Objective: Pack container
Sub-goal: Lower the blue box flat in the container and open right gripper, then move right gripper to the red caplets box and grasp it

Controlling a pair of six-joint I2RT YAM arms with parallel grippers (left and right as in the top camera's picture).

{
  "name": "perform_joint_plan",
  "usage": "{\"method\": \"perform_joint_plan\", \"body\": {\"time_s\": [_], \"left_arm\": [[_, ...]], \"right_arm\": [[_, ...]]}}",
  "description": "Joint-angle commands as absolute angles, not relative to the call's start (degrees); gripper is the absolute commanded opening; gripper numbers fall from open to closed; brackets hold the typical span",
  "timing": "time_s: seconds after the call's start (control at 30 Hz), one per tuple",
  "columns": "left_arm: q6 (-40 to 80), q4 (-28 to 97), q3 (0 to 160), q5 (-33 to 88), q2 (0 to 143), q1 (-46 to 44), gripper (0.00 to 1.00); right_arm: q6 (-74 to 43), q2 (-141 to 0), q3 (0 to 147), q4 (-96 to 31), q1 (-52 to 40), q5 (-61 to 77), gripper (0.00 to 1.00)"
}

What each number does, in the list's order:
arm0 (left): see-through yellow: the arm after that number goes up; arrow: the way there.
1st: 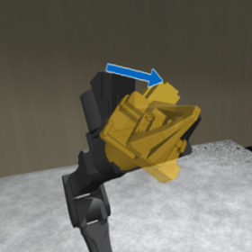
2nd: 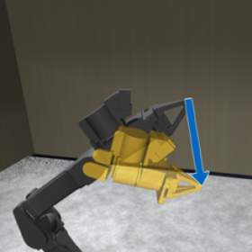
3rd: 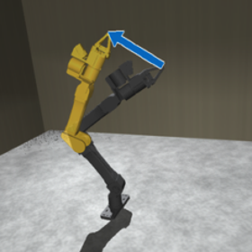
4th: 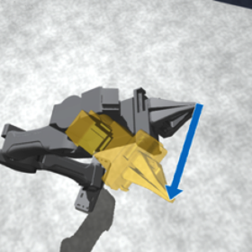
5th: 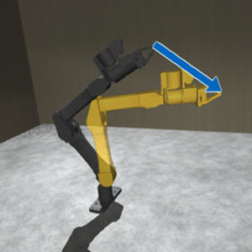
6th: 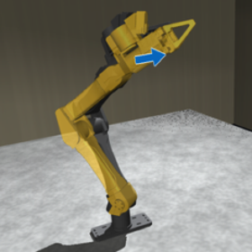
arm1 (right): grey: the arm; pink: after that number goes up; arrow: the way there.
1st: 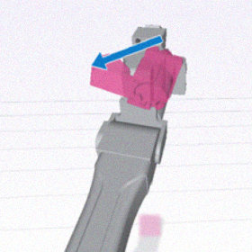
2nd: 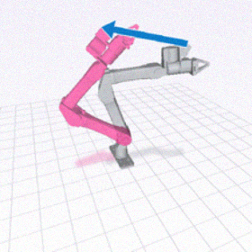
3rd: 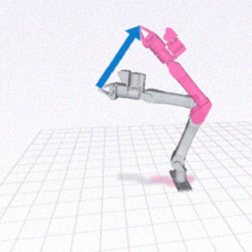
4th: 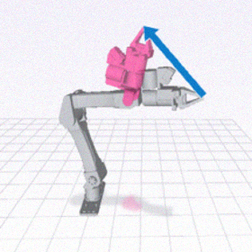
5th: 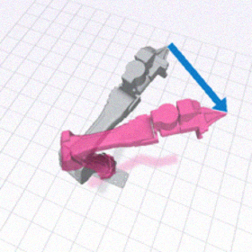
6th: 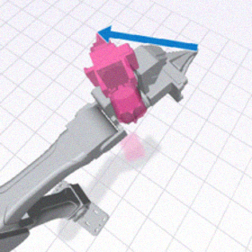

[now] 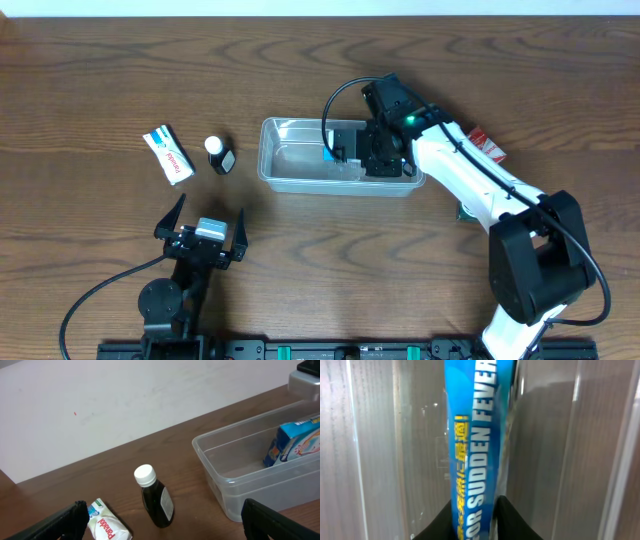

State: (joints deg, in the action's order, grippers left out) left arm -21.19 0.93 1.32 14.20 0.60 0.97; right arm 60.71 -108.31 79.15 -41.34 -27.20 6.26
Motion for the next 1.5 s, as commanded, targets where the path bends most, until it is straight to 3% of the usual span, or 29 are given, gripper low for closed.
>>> {"method": "perform_joint_plan", "body": {"time_s": [0.0, 0.57, 0.9, 0.93, 1.0, 1.07, 1.13, 1.27, 1.33, 1.47], "left_arm": [[-21.1, 2.8, 0.2, 14.6, 0.3, 1.2, 0.98], [-21.1, 2.8, 0.2, 14.6, 0.3, 1.2, 0.98], [-21.1, 2.8, 0.2, 14.6, 0.3, 1.2, 0.98], [-21.1, 2.8, 0.2, 14.6, 0.3, 1.2, 0.98], [-21.1, 2.8, 0.2, 14.6, 0.3, 1.2, 0.98], [-21.1, 2.8, 0.2, 14.6, 0.3, 1.2, 0.98], [-21.1, 2.8, 0.2, 14.6, 0.3, 1.2, 0.98], [-21.1, 2.8, 0.2, 14.6, 0.3, 1.2, 0.98], [-21.1, 2.8, 0.2, 14.6, 0.3, 1.2, 0.98], [-21.1, 2.8, 0.2, 14.6, 0.3, 1.2, 0.98]], "right_arm": [[60.9, -108.6, 78.9, -42.1, -28.4, 6.2, 0.27], [55.4, -96.6, 79.0, -43.1, -28.9, 6.7, 0.45], [49.4, -94.8, 79.0, -43.3, -28.9, 18.0, 0.57], [48.8, -94.8, 79.0, -43.2, -28.9, 20.2, 0.61], [47.4, -94.8, 79.0, -42.7, -28.9, 25.6, 0.8], [44.4, -94.8, 79.0, -41.7, -28.9, 29.6, 0.88], [41.1, -94.8, 79.0, -40.7, -28.9, 30.7, 0.85], [37.7, -94.8, 79.0, -40.3, -28.7, 27.5, 0.59], [34.9, -94.8, 79.0, -40.3, -28.2, 24.1, 0.57], [23.5, -94.3, 79.0, -39.6, -25.5, 14.6, 0.63]]}}
